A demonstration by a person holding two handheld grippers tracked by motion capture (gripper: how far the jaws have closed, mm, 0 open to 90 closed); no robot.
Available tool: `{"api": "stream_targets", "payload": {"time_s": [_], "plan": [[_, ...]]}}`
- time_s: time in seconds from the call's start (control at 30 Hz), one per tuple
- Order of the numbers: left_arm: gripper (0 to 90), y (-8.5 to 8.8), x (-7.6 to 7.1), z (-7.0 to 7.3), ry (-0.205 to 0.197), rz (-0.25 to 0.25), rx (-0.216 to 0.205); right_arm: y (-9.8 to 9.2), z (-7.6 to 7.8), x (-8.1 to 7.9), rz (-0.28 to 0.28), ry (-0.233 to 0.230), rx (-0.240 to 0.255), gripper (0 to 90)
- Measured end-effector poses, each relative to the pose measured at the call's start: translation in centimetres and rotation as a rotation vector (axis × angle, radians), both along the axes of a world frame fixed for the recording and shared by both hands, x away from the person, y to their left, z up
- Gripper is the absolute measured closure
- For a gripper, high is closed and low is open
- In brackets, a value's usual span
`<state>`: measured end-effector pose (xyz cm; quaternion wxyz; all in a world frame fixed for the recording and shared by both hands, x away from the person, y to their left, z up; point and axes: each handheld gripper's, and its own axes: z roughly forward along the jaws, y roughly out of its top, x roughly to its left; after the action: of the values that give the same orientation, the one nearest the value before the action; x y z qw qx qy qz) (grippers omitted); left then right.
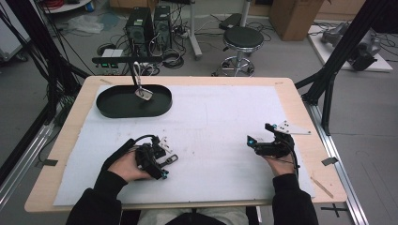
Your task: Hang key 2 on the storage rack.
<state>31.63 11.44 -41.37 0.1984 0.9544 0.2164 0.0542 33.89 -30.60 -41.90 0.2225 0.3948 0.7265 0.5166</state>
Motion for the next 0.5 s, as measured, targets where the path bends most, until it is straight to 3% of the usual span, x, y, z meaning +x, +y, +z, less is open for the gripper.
{"api": "stream_targets", "payload": {"time_s": [0.17, 0.43, 0.5], "plan": [[40.5, -0.33, -0.15, -0.28, 0.012, -0.028, 0.026, -0.06, 0.03, -0.02, -0.004, -0.005, 0.001, 2.1], [54.4, -0.55, -0.35, -0.15, 0.017, -0.035, 0.018, -0.02, 0.02, -0.03, 0.004, -0.003, 0.000, 2.1], [62.2, -0.49, -0.32, -0.07, 0.015, -0.036, 0.016, -0.04, 0.04, -0.03, -0.001, -0.008, 0.001, 2.1]]}}
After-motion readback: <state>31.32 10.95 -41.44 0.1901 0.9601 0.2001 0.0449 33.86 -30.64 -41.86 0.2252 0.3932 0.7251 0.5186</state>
